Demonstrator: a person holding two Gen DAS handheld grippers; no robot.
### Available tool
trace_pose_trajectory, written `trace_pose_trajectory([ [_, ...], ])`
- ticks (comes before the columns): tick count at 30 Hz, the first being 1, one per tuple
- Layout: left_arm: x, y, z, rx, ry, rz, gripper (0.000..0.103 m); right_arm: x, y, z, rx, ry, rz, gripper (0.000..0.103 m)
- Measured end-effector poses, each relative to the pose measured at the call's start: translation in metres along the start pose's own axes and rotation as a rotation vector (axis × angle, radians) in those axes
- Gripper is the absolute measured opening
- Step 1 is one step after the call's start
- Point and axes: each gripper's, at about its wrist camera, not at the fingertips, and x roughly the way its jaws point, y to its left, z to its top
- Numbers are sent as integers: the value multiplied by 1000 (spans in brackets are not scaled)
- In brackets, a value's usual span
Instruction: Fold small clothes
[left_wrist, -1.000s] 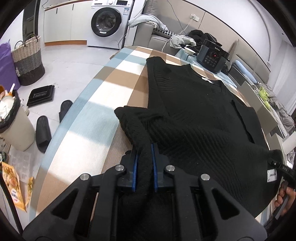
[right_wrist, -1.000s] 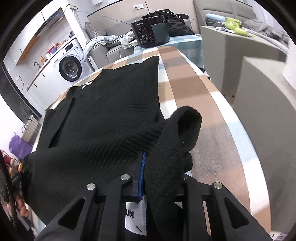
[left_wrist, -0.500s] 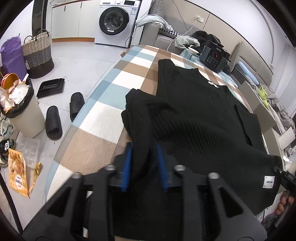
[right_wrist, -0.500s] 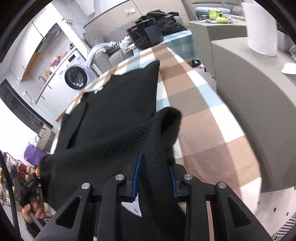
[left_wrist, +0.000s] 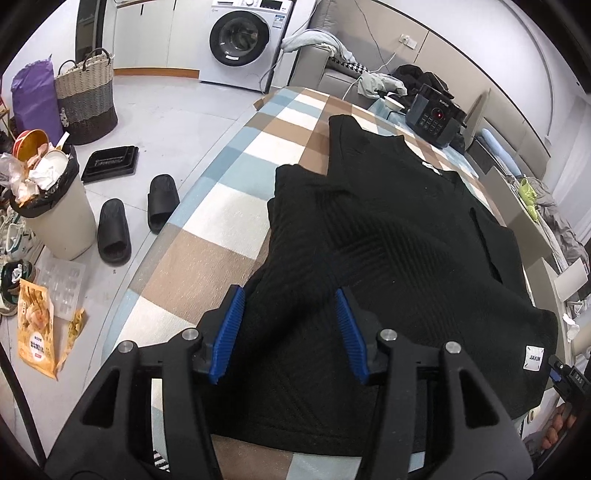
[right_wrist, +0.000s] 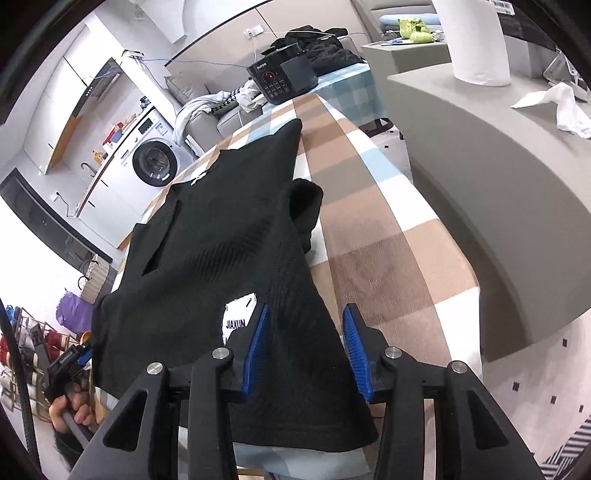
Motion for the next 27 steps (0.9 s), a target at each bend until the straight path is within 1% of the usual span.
trace_pose_trajectory([
  [7, 6, 3, -3, -1, -2, 16, 47, 4, 5, -4, -30, 7, -22, 42],
  [9, 6, 4, -3, -12, -8, 14, 36, 5, 9, -5, -58, -1, -36, 39],
  [11, 8, 5, 0, -27, -11, 6, 9, 4, 14, -5, -94, -17, -46, 22],
  [13, 3, 8, 0, -46, -39, -13, 2, -2, 20, -3, -126, -58, -49, 8],
  [15, -6, 7, 2, -43, -79, -20, 1, -11, 25, 0, -143, -106, -33, 6],
  [18, -16, 6, 8, -45, -118, -33, 0, -21, 34, 12, -158, -164, -11, 5],
  [24, -30, 0, 33, -50, -189, -55, 0, -22, 56, 55, -173, -275, 2, 3],
  [27, -32, -6, 50, -43, -221, -61, 0, -16, 64, 82, -146, -324, 7, 3],
])
